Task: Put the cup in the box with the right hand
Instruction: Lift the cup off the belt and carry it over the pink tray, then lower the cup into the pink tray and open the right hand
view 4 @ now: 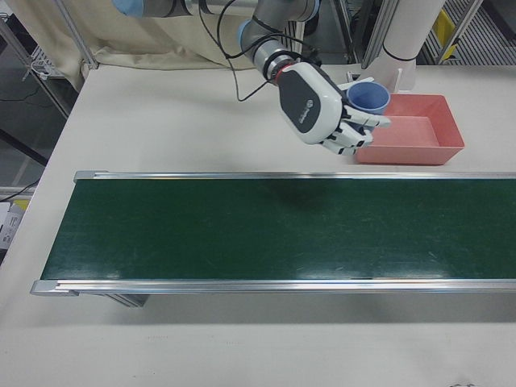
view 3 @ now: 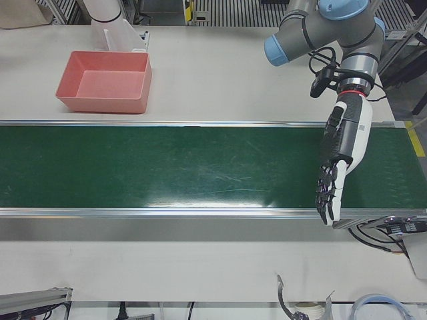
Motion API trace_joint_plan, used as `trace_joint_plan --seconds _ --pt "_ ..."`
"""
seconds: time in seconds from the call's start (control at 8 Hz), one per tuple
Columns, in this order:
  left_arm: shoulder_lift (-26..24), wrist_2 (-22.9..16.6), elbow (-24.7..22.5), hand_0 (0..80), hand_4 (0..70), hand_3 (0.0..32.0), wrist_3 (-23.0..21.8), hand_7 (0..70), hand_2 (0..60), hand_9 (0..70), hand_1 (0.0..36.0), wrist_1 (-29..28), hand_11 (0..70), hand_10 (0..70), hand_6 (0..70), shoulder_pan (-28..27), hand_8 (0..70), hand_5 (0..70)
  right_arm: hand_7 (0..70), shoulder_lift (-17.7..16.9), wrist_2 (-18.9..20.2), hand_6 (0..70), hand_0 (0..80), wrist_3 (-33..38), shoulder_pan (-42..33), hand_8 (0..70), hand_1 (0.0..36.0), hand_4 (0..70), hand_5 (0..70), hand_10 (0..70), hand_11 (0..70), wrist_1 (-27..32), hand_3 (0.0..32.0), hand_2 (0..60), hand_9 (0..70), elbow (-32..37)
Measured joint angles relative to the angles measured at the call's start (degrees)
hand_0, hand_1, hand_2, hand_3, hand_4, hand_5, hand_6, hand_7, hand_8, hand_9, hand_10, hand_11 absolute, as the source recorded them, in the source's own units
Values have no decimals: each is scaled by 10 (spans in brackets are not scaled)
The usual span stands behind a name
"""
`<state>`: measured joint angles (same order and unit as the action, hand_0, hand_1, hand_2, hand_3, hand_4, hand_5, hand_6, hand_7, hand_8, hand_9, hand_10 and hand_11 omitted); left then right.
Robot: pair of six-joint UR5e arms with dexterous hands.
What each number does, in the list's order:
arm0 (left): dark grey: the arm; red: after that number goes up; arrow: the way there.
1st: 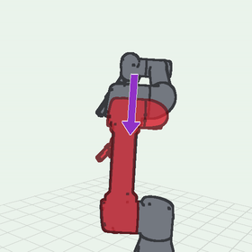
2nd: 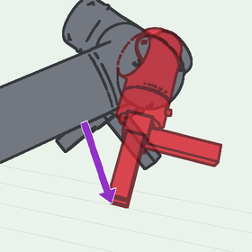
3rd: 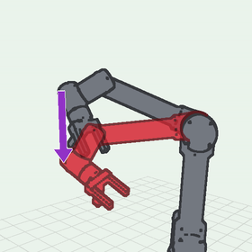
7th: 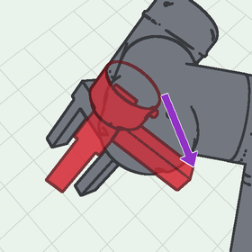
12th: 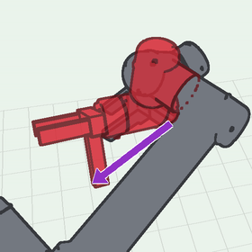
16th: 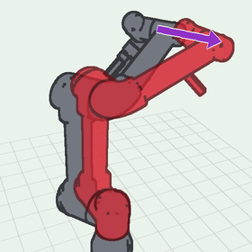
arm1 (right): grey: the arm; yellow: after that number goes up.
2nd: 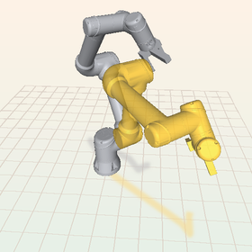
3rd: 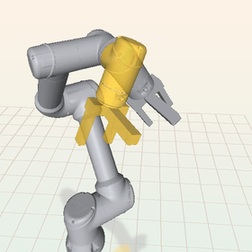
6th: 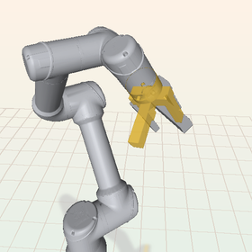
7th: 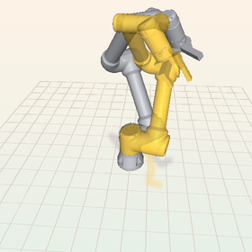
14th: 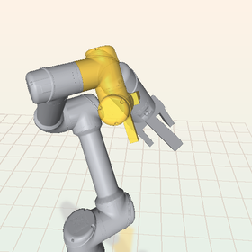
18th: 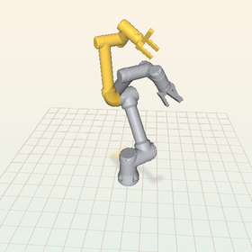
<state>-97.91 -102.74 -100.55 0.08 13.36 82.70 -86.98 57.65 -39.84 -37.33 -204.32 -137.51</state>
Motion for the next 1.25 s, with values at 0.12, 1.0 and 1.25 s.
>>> trace_joint_plan --seconds 0.12,1.0,1.25 --pt "0 0 0 0 0 0 0 0 0 0 0 0 0 0 0 0 0 0 700 7 -43 292 566 -34 82 550 155 404 129 341 493 -5 0 95 700 -19" --pt "0 0 0 0 0 0 -1 0 0 0 0 1 0 0 0 0 0 0 700 79 -175 273 580 -188 363 526 125 380 129 353 509 4 0 0 700 -1" --pt "0 0 0 0 0 0 -1 0 0 0 0 0 0 0 0 -1 0 0 590 79 -176 158 547 -189 369 327 136 329 90 165 252 4 0 32 529 2"
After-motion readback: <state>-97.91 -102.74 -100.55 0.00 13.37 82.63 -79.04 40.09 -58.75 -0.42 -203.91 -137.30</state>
